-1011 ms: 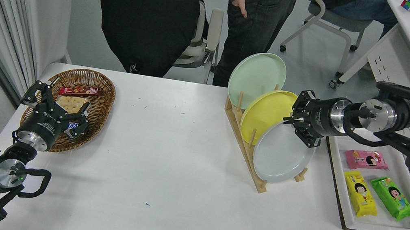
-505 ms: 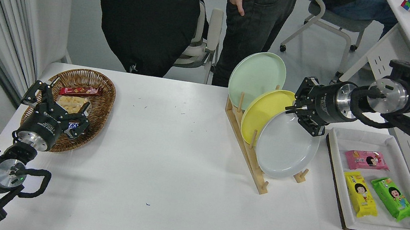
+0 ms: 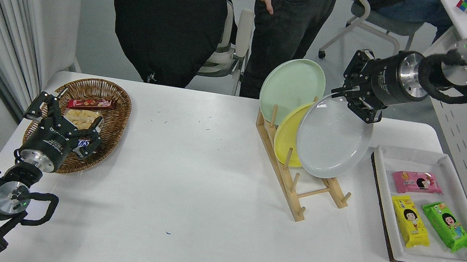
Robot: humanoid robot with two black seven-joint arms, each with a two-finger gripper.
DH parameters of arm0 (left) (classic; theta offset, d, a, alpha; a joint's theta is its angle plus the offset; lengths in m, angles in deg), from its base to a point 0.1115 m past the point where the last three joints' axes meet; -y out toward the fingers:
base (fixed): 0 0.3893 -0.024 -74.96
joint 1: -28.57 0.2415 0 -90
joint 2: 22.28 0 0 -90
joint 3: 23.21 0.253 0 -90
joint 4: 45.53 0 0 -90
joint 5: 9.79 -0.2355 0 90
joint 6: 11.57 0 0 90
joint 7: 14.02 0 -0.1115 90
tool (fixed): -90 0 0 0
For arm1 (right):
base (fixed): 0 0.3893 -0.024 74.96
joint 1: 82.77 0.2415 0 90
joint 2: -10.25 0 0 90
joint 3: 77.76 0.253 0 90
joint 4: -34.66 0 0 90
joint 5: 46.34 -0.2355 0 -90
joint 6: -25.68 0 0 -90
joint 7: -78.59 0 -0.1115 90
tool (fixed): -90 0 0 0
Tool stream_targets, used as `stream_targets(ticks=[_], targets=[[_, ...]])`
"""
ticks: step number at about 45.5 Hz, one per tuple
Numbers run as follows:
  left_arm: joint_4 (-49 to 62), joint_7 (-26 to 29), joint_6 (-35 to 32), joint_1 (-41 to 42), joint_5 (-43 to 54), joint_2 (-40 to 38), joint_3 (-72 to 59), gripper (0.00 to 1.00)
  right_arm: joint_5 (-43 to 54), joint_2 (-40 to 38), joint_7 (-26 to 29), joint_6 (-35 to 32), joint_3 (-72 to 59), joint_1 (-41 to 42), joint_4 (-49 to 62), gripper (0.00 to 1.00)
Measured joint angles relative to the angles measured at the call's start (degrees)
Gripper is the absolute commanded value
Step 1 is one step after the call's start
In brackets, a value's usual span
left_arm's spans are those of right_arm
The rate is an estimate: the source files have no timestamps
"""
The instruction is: Place the plate on the table
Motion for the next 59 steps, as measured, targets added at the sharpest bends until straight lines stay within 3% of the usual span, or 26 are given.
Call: stream_targets(ticks=[28,59], targets=[[-0.03,0.0,0.0,0.0,0.0,0.0,0.0,0.98,-1.22,0.62,3.05,-0.25,2.19,9.33,-0.16,0.0],[-0.03,0.0,0.03,0.0,0.01,0.01,0.0,0.98,-3.87,10.38,4.55,-4.58,2.82,7.83,-3.74,0.0]])
